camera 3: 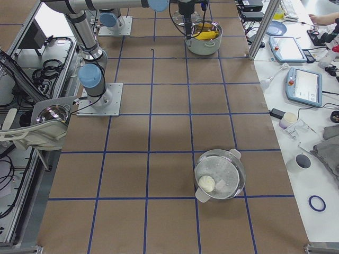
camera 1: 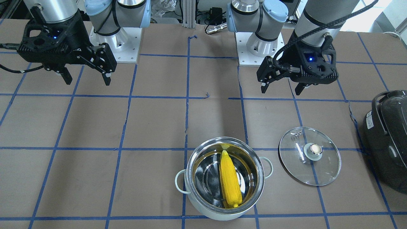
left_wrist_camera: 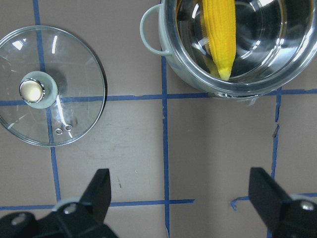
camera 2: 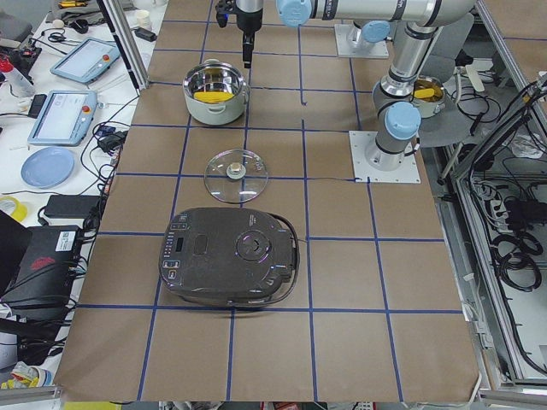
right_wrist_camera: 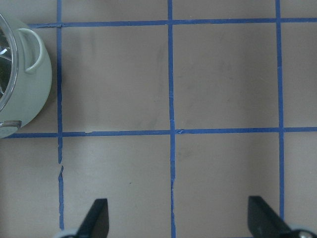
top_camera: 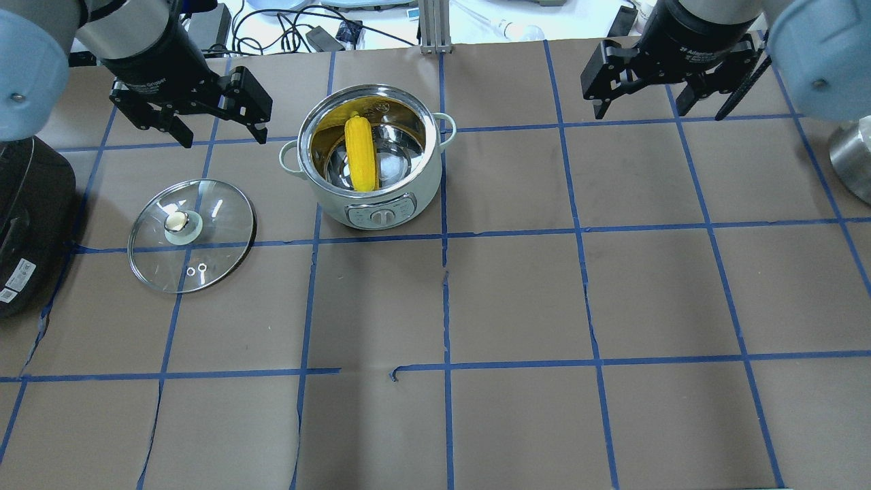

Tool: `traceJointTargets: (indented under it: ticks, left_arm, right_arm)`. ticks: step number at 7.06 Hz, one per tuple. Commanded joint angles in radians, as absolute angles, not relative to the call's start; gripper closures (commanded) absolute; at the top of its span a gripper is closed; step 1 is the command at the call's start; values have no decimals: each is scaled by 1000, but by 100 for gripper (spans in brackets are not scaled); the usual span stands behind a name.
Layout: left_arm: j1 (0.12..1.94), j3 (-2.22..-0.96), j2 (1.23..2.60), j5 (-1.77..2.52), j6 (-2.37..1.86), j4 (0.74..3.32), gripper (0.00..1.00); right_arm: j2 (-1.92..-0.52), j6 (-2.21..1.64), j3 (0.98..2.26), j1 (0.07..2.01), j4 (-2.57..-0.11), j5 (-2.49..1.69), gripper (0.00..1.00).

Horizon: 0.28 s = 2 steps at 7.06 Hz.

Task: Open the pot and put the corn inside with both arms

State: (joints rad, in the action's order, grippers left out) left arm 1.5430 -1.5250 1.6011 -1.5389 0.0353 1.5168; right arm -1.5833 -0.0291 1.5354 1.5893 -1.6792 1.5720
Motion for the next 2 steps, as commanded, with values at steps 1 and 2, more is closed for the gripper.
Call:
traceJointTargets:
  ticks: [1, 2]
  left_arm:
    - [1543, -1525, 1603, -1542, 35, 1519, 0]
    - [1543, -1525, 1609, -1542, 35, 1519, 0]
  right_arm:
    - [-1583, -28, 1536, 1589, -1680, 1572, 0]
    - [-1583, -28, 1536, 1589, -1680, 1572, 0]
